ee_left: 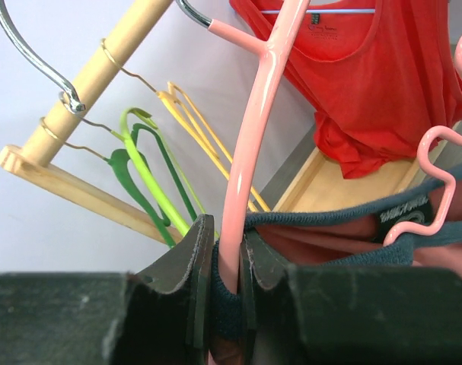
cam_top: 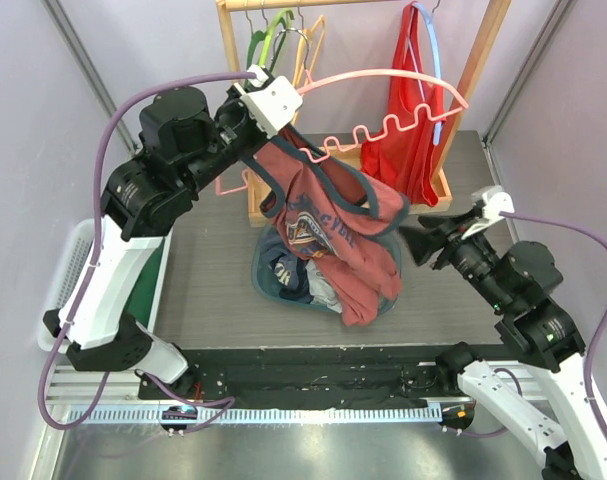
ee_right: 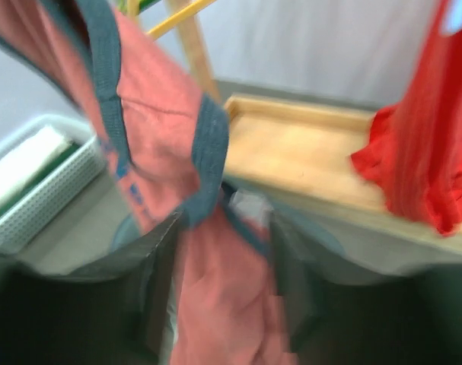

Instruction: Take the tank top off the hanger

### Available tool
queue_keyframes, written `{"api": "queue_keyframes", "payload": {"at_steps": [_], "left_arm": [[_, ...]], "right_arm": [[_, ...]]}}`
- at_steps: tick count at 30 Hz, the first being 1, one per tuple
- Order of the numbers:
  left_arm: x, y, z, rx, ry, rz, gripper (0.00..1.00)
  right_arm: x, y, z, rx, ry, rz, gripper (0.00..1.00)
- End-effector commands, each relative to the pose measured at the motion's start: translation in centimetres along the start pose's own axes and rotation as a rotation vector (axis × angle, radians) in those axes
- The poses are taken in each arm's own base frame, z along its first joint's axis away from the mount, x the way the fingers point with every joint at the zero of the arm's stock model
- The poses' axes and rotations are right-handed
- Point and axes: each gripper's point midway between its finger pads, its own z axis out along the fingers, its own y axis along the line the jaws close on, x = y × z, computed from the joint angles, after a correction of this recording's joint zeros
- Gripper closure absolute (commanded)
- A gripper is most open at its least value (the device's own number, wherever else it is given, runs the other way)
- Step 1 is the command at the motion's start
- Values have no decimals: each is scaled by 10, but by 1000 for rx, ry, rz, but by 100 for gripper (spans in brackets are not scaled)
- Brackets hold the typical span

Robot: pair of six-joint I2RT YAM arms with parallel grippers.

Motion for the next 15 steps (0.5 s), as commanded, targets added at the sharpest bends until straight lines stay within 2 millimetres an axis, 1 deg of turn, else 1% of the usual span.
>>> {"api": "queue_keyframes", "payload": {"at_steps": [1,4,5,6,8,9,10,11,12,13,14,15], "left_arm": [[-39,31,-19,-108,-133,-9,100],[-40,21,-19,-69,-133,21,100],[-41,15,-18,-55,-134,29,100],[-39,13,-17,-50,-125,38,100],[-40,11,-16,-45,-127,51,100],[-41,9,-14,-40,-128,55,100],[-42,8,-13,-37,-131,57,100],[-45,9,-14,-39,-137,60,100],[-47,8,-13,-37,-142,61,100],[-48,8,-14,-37,-146,61,100],[-49,7,-15,-32,-148,61,100],[-48,6,-16,-29,-143,63,100]], "right_arm": [[44,26,0,-178,236,-29,23],[57,43,-14,-288,259,-26,17],[59,49,-17,-327,265,-22,17],[63,50,-16,-334,283,-17,17],[74,50,-13,-343,332,-5,27],[82,51,-11,-357,369,4,32],[95,49,-4,-351,420,23,42],[102,48,1,-346,445,33,46],[110,41,8,-306,468,42,49],[120,37,13,-278,497,57,55],[135,32,24,-242,549,80,58],[144,22,30,-183,571,86,62]]}}
